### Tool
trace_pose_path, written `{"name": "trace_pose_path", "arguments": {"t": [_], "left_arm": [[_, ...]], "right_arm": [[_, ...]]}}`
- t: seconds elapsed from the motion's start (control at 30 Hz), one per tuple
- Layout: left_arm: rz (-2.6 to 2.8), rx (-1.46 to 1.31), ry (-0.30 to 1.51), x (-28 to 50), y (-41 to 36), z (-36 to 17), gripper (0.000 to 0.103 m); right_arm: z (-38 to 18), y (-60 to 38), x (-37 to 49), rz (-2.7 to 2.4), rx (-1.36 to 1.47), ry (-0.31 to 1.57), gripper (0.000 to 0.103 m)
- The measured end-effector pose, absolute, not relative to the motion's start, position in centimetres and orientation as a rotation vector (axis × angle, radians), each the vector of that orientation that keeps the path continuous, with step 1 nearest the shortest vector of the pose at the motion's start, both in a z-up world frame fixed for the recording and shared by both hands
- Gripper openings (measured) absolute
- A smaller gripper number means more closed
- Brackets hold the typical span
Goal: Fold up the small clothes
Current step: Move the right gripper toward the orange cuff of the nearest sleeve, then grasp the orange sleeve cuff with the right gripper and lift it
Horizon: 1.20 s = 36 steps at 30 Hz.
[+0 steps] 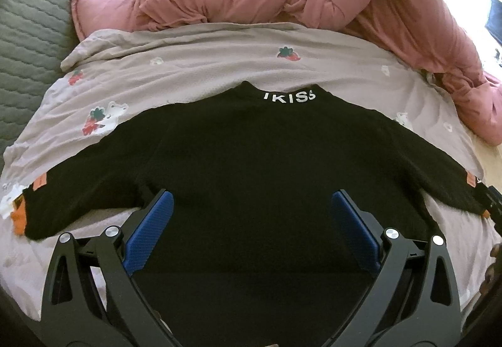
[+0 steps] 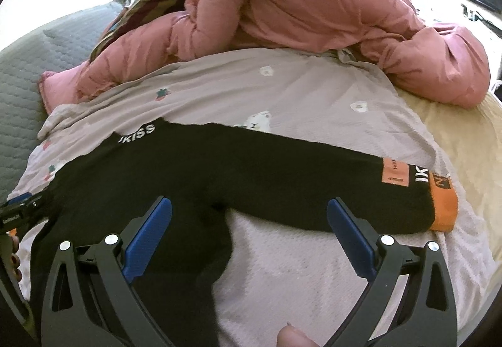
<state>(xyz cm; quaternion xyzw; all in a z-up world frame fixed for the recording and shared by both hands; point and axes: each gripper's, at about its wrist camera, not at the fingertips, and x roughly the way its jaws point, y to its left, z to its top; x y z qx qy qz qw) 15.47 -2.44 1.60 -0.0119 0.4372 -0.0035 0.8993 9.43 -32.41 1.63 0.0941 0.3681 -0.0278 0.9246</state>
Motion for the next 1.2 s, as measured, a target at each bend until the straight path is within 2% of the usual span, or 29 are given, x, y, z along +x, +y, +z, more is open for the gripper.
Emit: {"name": "trace_pose_path", "arguments": {"t": [0.83, 1.2], "left_arm": [[-0.053, -0.001, 0.898, 22.9, -3.8, -0.1, 0.095], [-0.034, 0.055, 0.917, 24.5, -4.0, -3.1, 0.095]], "right_arm": [[-1.1, -45.4, 9.7, -0.437, 0.270, 0.810, 0.099], [-3.1, -50.6, 8.9, -0.562, 0.294, 0.867, 0.098]]}}
